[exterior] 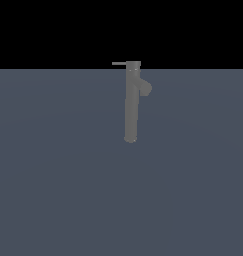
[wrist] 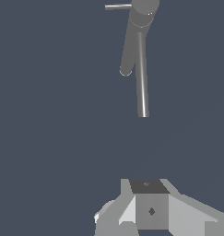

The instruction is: Turn on the faucet by rotating a designated handle.

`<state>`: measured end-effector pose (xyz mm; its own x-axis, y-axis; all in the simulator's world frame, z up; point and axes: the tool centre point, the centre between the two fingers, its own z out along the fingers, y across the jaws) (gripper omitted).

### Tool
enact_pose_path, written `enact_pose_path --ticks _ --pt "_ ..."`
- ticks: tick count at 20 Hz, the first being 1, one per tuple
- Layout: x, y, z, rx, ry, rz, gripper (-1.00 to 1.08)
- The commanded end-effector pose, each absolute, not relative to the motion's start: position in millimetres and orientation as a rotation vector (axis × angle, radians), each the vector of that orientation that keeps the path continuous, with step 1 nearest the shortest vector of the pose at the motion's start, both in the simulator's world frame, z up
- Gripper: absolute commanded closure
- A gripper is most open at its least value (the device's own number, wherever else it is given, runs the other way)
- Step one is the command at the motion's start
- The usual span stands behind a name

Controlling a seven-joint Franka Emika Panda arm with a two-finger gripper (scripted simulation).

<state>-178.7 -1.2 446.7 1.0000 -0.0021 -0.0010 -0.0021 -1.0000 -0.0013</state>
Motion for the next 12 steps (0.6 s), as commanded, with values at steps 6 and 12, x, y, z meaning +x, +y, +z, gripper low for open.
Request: enact_pose_path --ticks 6,12 --pt "-119.7 -0.7 413.9 -3.141 -0.016 0.001 1.08" --pt "-72.8 0.3 388.5 -3.141 -0.031 0.001 1.08"
